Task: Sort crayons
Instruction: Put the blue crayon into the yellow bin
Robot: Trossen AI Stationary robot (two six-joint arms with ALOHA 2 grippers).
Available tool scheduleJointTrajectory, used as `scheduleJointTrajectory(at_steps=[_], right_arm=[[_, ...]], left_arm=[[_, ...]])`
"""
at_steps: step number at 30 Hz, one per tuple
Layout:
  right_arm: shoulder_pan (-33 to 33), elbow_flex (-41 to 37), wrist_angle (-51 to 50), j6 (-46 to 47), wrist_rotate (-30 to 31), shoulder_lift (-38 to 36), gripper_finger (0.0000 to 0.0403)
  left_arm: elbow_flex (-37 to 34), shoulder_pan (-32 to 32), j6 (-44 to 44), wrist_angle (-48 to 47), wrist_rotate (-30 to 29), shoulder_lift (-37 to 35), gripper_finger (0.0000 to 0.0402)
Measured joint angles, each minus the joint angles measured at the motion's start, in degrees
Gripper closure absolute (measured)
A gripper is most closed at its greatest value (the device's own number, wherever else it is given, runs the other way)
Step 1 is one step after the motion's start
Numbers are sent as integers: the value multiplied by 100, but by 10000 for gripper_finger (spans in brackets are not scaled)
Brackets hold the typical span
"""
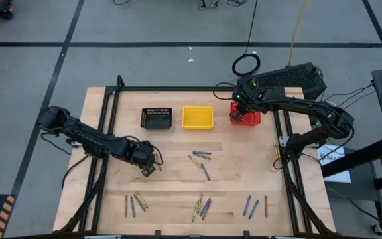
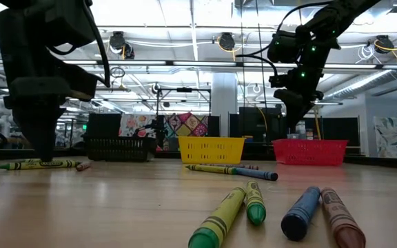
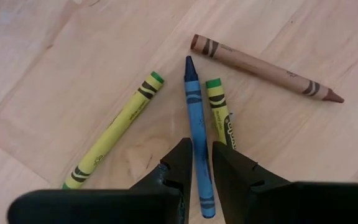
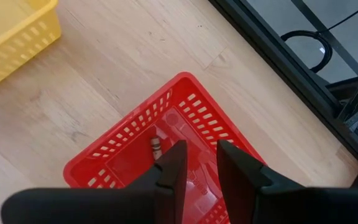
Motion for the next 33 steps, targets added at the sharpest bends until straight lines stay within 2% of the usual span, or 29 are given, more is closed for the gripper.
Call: scheduleJointTrajectory(at_steps=[16, 24, 33], right_arm=[[0, 2, 0, 0, -2, 0, 328], [0, 2, 2, -1, -2, 0, 328], [0, 2, 1, 0, -2, 0, 328]], left_arm=[[26, -2, -17, 15, -2, 406, 339], [20, -2, -2, -4, -2, 409, 393], [13, 2, 3, -4, 58, 413, 393]])
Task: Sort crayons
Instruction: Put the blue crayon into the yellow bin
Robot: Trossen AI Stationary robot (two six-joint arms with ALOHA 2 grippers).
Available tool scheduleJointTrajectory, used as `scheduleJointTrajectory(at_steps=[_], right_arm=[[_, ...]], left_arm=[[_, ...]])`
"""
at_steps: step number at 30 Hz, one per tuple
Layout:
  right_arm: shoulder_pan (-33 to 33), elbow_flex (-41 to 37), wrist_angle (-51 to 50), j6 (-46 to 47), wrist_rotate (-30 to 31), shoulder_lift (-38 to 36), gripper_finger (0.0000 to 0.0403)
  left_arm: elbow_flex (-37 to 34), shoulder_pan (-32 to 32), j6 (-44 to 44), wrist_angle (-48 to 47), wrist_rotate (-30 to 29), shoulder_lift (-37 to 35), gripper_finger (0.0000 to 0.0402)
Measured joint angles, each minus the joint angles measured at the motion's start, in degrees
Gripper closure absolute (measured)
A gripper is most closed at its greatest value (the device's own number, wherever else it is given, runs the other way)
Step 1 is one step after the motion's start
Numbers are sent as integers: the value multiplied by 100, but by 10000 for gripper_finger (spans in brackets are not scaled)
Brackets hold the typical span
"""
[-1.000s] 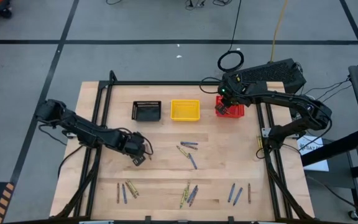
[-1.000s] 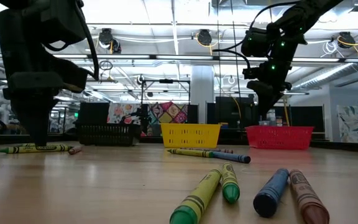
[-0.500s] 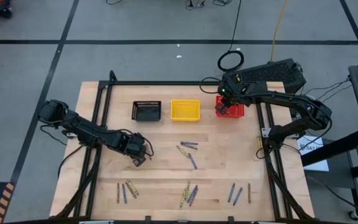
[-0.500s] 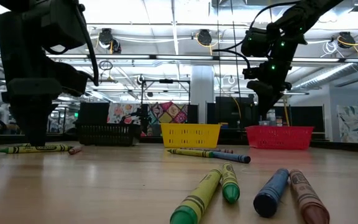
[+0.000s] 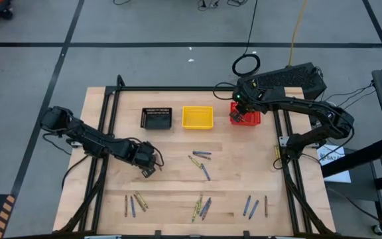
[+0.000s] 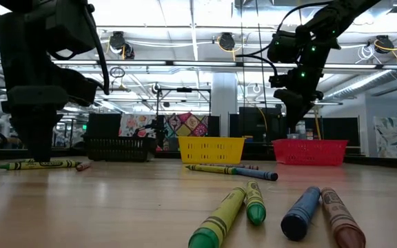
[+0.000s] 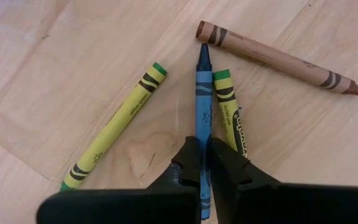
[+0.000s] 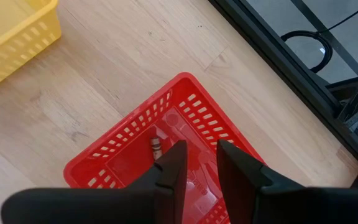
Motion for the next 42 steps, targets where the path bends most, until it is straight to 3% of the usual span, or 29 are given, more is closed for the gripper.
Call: scheduleJointTrajectory(at_steps=[26, 42], right_arm=[[0, 4, 28, 0, 0, 0, 328], [-1, 4, 91, 28, 0, 0, 328]], left_arm=[[180, 0, 95, -40, -82, -210, 393], [1034, 766, 1944, -9, -1092, -219, 393]])
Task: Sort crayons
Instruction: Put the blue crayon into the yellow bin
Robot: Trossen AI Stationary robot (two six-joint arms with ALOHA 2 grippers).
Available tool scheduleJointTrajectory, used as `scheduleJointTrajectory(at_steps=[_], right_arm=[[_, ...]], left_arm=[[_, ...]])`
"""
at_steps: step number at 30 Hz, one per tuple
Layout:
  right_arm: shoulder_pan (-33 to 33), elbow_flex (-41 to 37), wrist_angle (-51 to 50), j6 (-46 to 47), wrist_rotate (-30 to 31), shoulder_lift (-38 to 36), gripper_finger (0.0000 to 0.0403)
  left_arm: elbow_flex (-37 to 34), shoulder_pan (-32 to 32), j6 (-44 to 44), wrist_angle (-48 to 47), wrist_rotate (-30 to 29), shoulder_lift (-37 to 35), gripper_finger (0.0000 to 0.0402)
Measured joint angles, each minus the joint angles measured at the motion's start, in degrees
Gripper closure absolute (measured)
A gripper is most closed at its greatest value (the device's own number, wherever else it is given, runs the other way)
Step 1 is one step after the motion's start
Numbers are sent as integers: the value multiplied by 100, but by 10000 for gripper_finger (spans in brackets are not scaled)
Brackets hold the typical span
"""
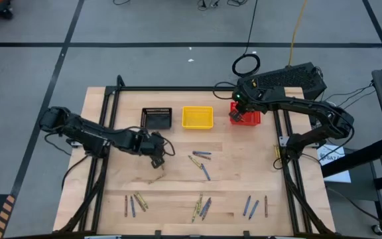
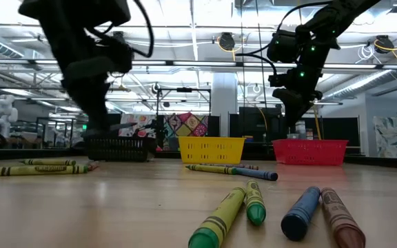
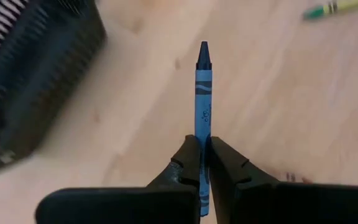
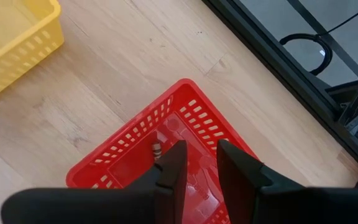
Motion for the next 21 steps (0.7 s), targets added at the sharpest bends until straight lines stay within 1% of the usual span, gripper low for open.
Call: scheduleJointTrajectory(at_steps=[3, 7, 17, 21], right_arm=[[1, 0, 2, -4, 0, 0, 328], [0, 0, 70, -4, 0, 0, 328], [0, 0, 90, 10, 0, 0, 328], [-1, 0, 89, 13, 0, 0, 328]], left_arm=[[109, 282, 391, 83, -63, 0, 393], [129, 651, 991, 497, -19, 0, 393], [129, 1448, 2295, 1822, 531, 14, 393], [129, 1727, 2573, 2114, 765, 44, 393]])
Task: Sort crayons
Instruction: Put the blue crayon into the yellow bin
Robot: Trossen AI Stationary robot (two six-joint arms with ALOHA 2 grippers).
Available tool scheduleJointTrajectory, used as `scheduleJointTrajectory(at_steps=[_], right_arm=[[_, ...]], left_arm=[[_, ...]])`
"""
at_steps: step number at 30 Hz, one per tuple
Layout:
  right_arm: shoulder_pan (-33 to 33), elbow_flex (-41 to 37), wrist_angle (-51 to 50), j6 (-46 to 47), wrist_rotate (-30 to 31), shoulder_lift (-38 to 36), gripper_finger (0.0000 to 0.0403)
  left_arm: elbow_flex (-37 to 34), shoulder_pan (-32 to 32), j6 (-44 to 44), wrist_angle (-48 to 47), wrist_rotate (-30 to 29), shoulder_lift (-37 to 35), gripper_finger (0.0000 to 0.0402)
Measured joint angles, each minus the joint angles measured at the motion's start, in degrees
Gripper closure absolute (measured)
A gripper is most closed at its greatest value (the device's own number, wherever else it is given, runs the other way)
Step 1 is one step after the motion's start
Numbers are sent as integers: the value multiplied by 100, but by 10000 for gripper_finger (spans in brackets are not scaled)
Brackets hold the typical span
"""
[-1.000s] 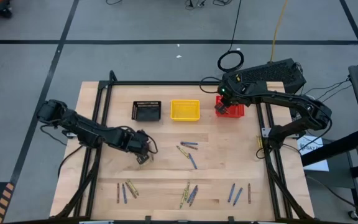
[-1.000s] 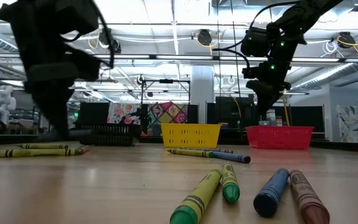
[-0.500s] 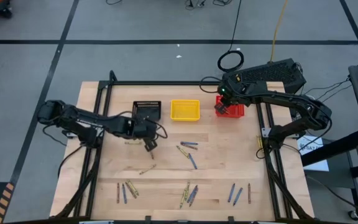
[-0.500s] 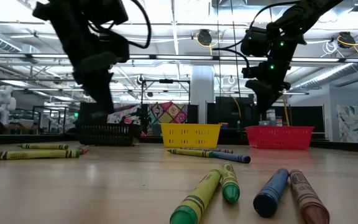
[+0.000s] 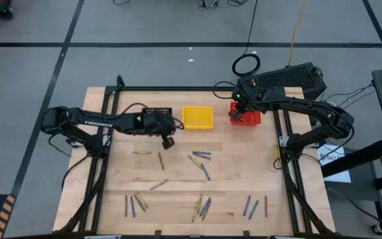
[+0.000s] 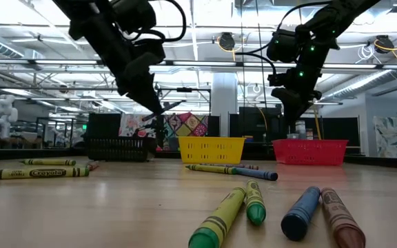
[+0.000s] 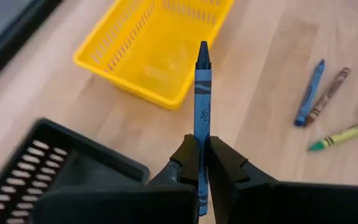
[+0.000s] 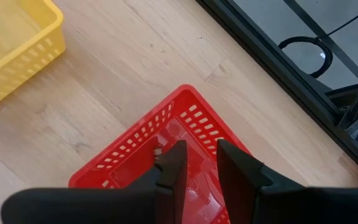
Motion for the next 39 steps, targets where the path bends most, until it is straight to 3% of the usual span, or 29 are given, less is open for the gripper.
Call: scheduleJointTrajectory(at_steps=[5, 18, 29, 39], right_arm=[[0, -2, 1, 2, 0, 0, 328], [2, -2, 1, 348, 4, 0, 328], [1, -2, 42, 348, 4, -1, 328], [2, -2, 42, 508, 7, 0, 328]], left_arm=[[0, 303, 198, 143, 45, 4, 393], [35, 928, 785, 1367, 944, 495, 393], [884, 1162, 1390, 1285, 1213, 1419, 393], [964, 1369, 1959, 1278, 1429, 1499, 393]])
